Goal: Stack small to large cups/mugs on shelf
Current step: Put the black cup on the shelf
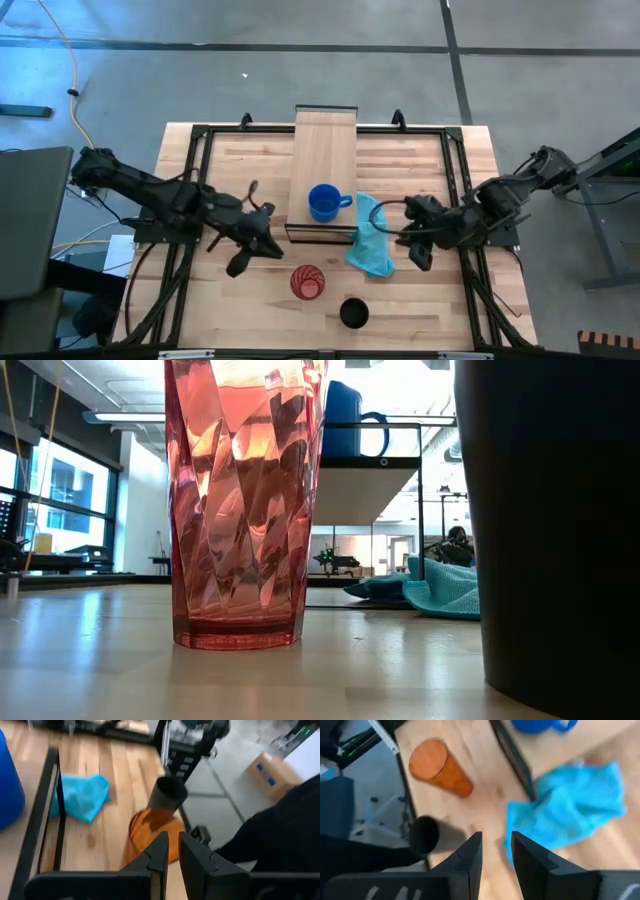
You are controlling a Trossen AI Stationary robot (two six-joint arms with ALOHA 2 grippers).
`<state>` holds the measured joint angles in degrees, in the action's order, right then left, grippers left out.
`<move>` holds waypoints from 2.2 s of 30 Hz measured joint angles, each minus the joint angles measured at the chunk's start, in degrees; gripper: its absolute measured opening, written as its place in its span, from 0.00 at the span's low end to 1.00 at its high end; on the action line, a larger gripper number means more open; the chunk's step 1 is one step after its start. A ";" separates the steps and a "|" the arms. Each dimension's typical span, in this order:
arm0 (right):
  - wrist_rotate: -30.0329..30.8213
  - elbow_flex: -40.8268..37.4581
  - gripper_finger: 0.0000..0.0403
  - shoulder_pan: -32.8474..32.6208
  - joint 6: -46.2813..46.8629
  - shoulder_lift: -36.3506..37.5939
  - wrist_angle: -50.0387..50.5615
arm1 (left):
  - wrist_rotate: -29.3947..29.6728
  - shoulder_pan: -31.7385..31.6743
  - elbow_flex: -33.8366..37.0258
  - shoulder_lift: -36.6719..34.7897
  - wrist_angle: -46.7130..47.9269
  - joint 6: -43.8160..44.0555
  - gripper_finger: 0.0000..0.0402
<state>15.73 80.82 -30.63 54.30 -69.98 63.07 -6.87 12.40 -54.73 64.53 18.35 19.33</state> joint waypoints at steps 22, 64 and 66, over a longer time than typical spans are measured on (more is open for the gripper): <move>-11.30 0.00 0.23 -4.68 10.19 -19.78 -15.34 | -0.13 1.64 0.47 0.09 10.20 5.51 0.08; -12.09 0.00 0.24 -3.82 15.44 -28.37 -21.86 | 3.18 1.49 0.49 -0.72 17.15 0.44 0.08; -11.72 0.00 0.24 -3.85 14.55 -28.37 -21.86 | 3.52 1.49 0.49 -0.72 17.16 0.42 0.08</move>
<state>4.01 80.82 -34.48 68.85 -98.35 41.21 -3.36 13.89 -54.24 63.81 35.51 19.75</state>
